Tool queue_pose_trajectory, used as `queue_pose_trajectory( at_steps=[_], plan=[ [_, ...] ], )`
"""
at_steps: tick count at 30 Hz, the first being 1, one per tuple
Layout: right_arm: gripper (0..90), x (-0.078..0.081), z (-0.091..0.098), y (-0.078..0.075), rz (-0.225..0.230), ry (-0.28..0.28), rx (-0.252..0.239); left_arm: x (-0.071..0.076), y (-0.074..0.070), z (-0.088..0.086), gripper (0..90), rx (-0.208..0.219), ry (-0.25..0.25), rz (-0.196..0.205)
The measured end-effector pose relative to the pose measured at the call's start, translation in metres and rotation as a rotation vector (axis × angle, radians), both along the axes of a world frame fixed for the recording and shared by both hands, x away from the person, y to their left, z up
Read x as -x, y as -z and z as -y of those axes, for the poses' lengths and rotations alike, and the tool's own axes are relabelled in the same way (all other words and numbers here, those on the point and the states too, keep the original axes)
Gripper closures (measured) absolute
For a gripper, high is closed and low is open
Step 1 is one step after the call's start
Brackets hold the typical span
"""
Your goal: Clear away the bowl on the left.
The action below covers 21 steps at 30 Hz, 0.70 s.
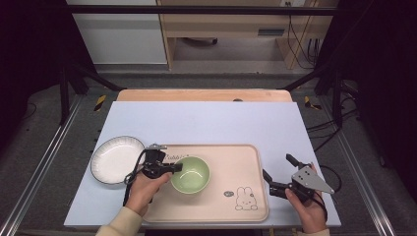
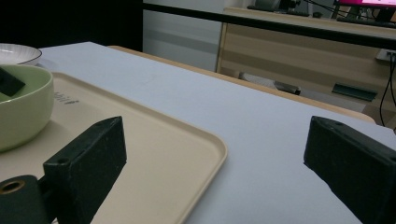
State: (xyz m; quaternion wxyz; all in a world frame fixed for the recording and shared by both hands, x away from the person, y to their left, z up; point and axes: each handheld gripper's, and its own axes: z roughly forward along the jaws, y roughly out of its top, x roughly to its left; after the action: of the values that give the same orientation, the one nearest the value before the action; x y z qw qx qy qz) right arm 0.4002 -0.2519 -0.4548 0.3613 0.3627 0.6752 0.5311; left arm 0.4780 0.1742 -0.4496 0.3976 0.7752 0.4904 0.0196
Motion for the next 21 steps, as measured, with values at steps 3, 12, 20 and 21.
queue_pose_trajectory(
  at_steps=[3,12,20,21],
  plan=[
    [5.9,0.0001,-0.0001,0.0000,0.000,-0.002,0.000,-0.0001,0.0004,-0.0003,81.7,0.001,-0.002,-0.002],
    [5.9,0.0001,-0.0002,0.0000,0.000,-0.003,0.003,0.0016,0.0012,-0.0007,81.5,0.002,-0.005,0.007],
    [5.9,0.0002,0.0002,-0.0001,0.000,-0.002,0.004,0.0043,0.0015,0.0003,81.3,-0.007,-0.008,0.027],
    [5.9,0.0002,0.0002,-0.0001,0.000,-0.002,0.004,0.0043,0.0015,0.0003,81.2,-0.007,-0.008,0.027]
  ],
)
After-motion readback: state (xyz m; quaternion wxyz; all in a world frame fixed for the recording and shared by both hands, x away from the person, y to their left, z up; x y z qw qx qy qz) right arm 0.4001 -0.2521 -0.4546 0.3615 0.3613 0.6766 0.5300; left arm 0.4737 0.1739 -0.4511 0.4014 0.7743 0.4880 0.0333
